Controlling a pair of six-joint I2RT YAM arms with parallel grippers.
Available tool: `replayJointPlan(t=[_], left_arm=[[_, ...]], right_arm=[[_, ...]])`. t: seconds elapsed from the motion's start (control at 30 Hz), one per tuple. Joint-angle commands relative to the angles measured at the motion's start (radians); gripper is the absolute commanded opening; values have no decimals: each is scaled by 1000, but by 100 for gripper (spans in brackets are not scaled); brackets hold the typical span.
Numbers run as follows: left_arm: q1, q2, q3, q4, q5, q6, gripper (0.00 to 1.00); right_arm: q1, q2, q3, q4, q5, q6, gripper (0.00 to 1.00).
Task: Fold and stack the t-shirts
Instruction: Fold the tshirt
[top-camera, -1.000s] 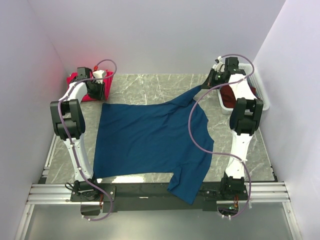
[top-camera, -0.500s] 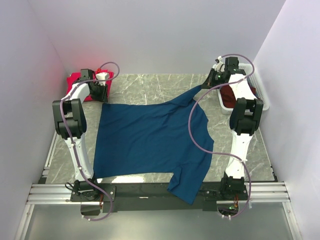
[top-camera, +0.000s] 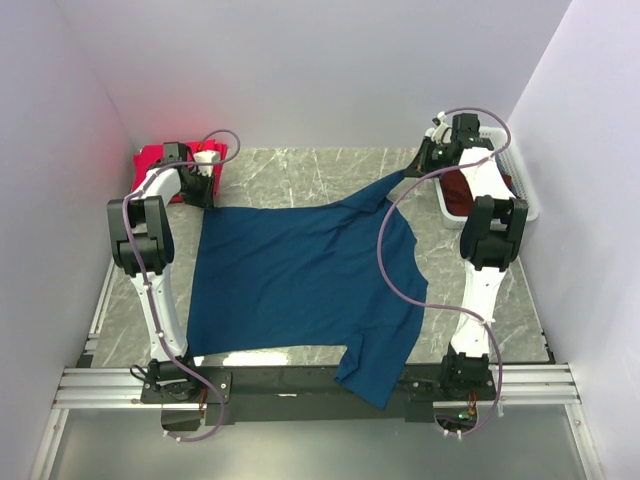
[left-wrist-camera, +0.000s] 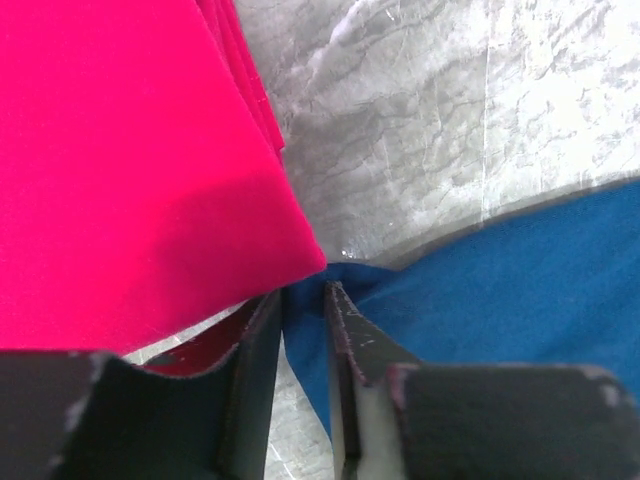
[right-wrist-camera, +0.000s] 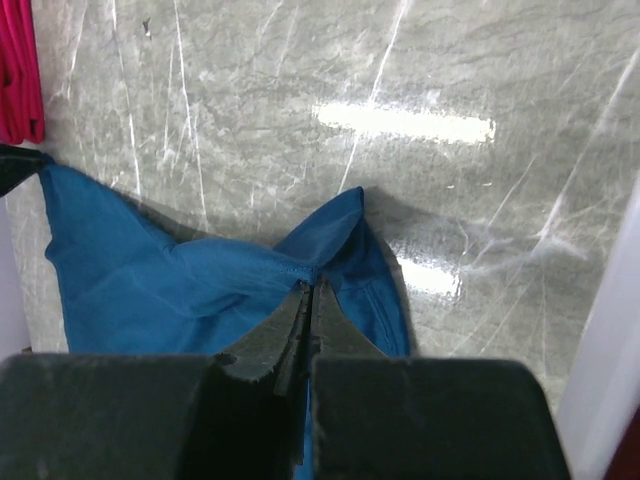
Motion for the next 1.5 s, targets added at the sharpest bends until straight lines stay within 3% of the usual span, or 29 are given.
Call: replayJointPlan(t=[0.0,0.23,0.53,0.8,1.47], left_arm=[[-5,-13,-9,-9,34,23,24],[-26,-56,-1,1,98,-17,1],[-49,-78,68,96,75,-112,0],[-46,-131,44,285,19,-166,0],[26,-233,-93,298,129,-48,0]], right_arm=[[-15,1,62,5,-3,-22,0],[-41,21,103,20,20,-20,0],[-58,75,203,92,37,1,0],[-34,67,193,142,8,57,0],[-41,-195,-140,76,-152,167,0]])
